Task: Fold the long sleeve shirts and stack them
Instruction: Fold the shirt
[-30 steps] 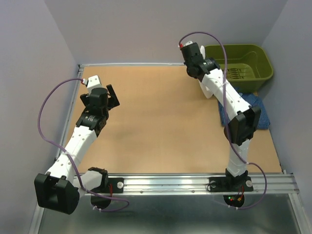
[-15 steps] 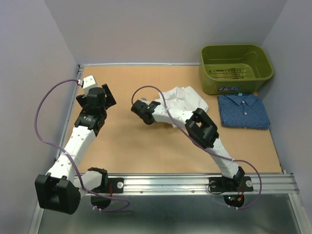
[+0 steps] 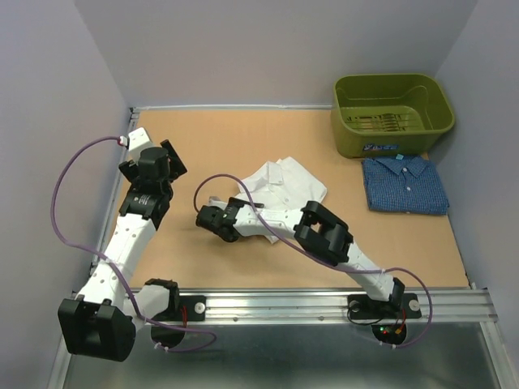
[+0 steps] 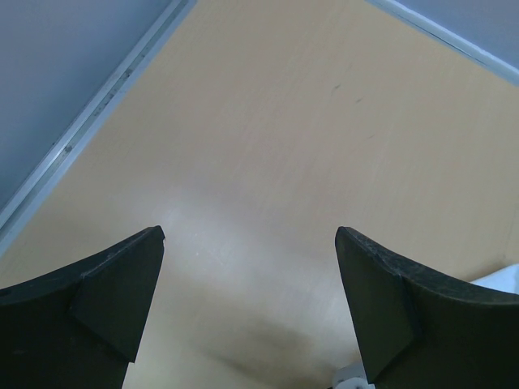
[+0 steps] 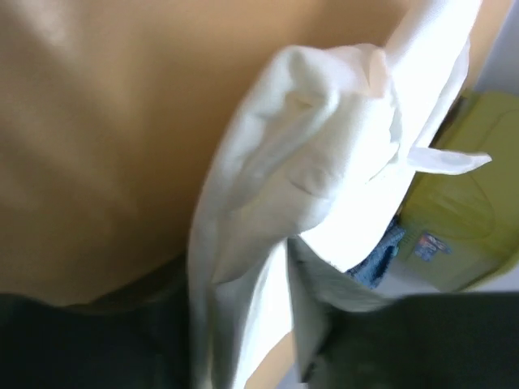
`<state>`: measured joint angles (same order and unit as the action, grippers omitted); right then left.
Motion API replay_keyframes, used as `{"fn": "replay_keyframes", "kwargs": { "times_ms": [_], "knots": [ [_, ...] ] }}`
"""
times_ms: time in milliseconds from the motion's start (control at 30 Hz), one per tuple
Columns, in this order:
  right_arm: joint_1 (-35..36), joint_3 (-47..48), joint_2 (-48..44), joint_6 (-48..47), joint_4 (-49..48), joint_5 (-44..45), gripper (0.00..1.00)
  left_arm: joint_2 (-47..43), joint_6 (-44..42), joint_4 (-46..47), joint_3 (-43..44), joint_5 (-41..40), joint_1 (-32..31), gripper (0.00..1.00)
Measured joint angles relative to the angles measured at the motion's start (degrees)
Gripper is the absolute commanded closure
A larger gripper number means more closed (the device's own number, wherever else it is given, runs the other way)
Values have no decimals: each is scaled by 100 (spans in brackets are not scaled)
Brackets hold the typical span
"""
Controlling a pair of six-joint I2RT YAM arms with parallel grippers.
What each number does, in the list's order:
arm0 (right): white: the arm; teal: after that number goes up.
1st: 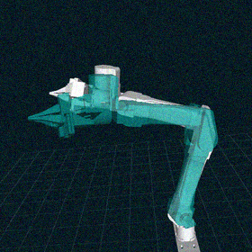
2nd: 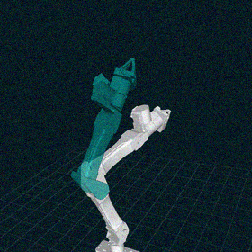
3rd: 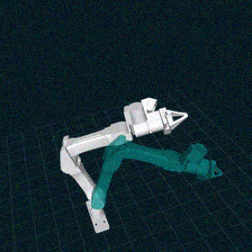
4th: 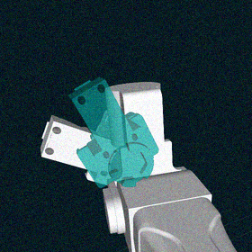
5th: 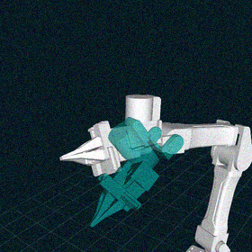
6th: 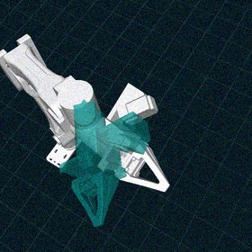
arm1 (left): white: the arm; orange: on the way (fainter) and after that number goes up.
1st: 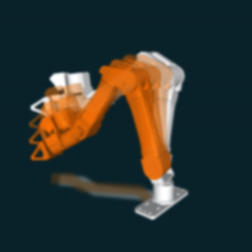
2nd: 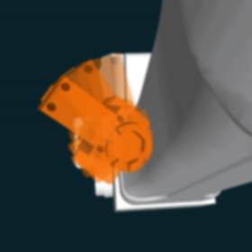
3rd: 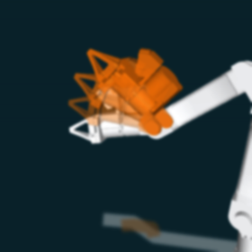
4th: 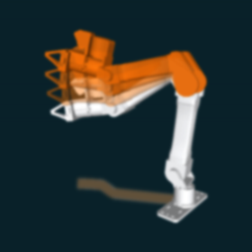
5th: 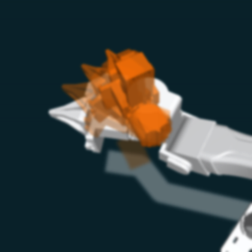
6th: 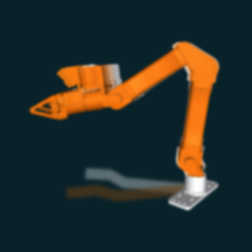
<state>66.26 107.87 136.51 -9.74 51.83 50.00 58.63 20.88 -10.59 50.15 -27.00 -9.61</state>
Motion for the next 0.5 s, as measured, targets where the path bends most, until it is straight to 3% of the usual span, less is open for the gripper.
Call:
{"fn": "replay_keyframes", "kwargs": {
  "times_ms": [233, 500],
  "knots": [
    [238, -46, -503, 358, 39, -1005, 33, -94, 83, 42, -92, 260, 0, 2],
    [232, -1158, -2608, 1008, -142, -2111, 32, -96, 490, -313, -90, 1088, 7, 2]
  ]
}}
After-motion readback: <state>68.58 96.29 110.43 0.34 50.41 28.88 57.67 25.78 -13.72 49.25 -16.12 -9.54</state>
